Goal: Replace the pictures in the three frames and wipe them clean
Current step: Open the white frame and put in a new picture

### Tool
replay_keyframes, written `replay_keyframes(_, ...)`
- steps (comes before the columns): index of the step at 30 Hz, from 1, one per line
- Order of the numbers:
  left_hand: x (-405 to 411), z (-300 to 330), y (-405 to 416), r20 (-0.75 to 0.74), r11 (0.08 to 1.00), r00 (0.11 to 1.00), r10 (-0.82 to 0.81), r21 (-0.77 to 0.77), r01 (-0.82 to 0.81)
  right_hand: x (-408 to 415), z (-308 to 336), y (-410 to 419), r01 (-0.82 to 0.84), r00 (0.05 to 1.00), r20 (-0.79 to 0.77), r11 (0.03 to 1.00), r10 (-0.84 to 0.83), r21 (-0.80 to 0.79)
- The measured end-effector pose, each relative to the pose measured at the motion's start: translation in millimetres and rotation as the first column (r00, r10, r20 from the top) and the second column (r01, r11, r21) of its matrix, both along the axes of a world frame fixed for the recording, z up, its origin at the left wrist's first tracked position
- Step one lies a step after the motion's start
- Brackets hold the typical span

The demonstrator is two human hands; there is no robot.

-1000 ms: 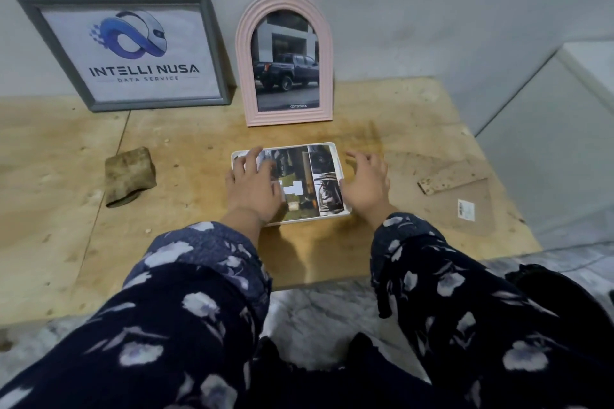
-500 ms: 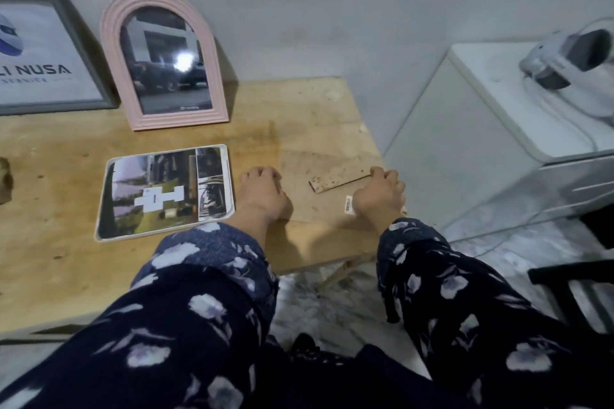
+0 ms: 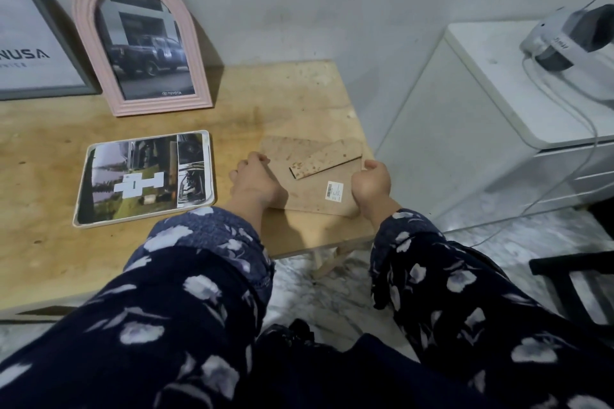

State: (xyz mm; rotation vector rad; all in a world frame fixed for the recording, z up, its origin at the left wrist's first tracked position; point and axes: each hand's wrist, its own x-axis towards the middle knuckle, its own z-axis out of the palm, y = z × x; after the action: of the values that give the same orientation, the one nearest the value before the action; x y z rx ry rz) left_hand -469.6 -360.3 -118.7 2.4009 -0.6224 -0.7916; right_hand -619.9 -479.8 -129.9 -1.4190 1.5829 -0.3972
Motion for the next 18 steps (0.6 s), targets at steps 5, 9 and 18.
replay_keyframes(5, 13.1, 7.4, 6.1, 0.038, 0.982, 0.988, 0.152, -0.123, -0.146, 21.0, 17.1, 2.9, 0.024, 0.99, 0.138, 0.997, -0.034, 0.072)
replay_keyframes(9, 39.3, 14.4, 25.9, 0.133, 0.948, 0.949, 0.286, -0.185, -0.26, 55.0, -4.6, -7.2, -0.049, 0.978, 0.206, 0.998, 0.04, 0.038)
replay_keyframes(18, 107.4, 26.9, 116.0, 0.258, 0.89, 0.858, 0.445, -0.232, -0.392, 150.9, 36.9, 65.6, -0.318, 0.916, 0.244, 0.947, 0.32, -0.047)
